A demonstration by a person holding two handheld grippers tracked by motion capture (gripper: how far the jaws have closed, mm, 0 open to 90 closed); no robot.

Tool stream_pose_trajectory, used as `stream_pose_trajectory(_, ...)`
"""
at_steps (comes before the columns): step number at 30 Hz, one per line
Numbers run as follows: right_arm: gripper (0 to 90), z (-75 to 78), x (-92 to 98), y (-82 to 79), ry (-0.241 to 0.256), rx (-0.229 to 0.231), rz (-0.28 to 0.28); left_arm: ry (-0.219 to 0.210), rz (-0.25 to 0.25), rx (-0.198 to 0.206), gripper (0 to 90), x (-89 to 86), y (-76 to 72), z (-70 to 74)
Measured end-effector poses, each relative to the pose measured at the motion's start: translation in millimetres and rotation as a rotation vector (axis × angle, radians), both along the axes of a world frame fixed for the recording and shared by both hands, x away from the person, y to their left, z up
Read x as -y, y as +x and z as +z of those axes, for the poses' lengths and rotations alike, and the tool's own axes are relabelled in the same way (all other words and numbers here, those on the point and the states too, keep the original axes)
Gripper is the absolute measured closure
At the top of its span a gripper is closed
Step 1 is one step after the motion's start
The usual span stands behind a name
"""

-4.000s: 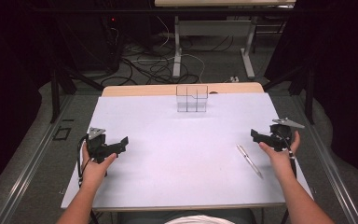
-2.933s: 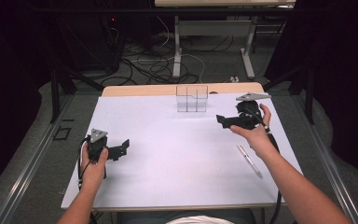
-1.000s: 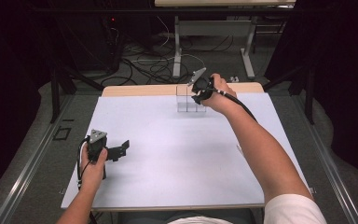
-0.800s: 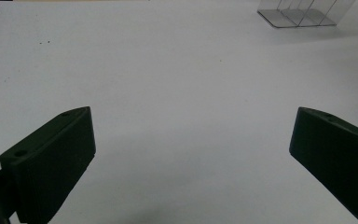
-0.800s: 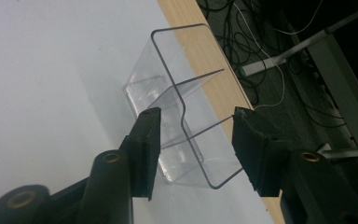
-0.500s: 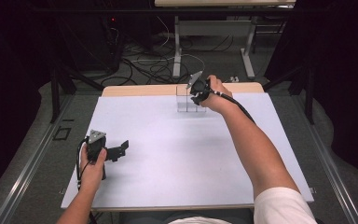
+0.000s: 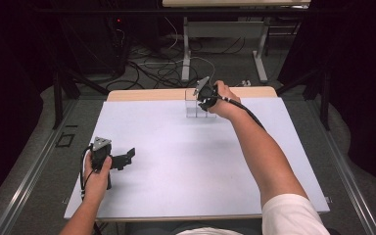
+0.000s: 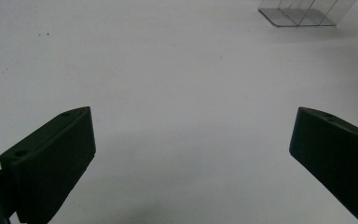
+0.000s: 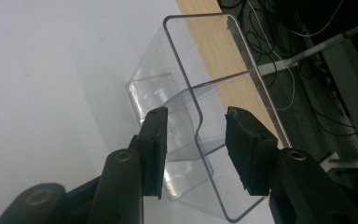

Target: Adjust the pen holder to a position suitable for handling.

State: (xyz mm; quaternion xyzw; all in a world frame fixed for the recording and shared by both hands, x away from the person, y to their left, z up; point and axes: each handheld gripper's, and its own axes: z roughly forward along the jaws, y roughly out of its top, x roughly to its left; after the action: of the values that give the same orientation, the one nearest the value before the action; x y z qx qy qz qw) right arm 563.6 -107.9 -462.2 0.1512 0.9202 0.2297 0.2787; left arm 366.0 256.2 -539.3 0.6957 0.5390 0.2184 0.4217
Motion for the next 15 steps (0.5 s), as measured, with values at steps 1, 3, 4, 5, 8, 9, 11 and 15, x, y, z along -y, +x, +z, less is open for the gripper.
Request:
stream_pose_trajectory(1,59.2,-1.1,-0.6,1.0,0.001,0.000,0.001,-0.002,0.003,0.001,0.1,0.1,-0.1,-0.2)
stream_pose_trajectory(3,59.4,-3.6,-1.8,2.6,0.004,0.000,0.002,-0.004,0.002,-0.001,0.2,-0.2,-0.1,-0.1)
stream_pose_trajectory(4,59.5,-4.2,-2.1,3.2,-0.003,-0.003,0.006,-0.004,0.002,0.001,0.1,-0.3,0.1,-0.2)
stream_pose_trajectory(5,59.7,-5.0,-2.6,3.6,-0.009,-0.003,0.011,-0.006,0.002,0.001,0.1,-0.3,0.4,-0.5)
stream_pose_trajectory(8,62.1,-7.0,-4.3,3.8,-0.026,-0.011,0.020,-0.006,0.004,0.002,0.1,-0.1,0.8,-1.1)
stream_pose_trajectory(9,62.5,-8.0,-5.0,3.5,-0.028,-0.009,0.019,-0.007,0.003,0.000,0.1,0.1,0.7,-1.0)
stream_pose_trajectory(11,63.5,-8.2,-6.0,4.0,-0.044,-0.006,0.034,-0.006,-0.001,-0.001,0.2,0.1,0.5,-0.7)
stream_pose_trajectory(15,66.6,-8.0,-7.0,4.6,-0.048,-0.001,0.039,-0.002,-0.005,0.002,0.1,-0.1,0.3,-0.4)
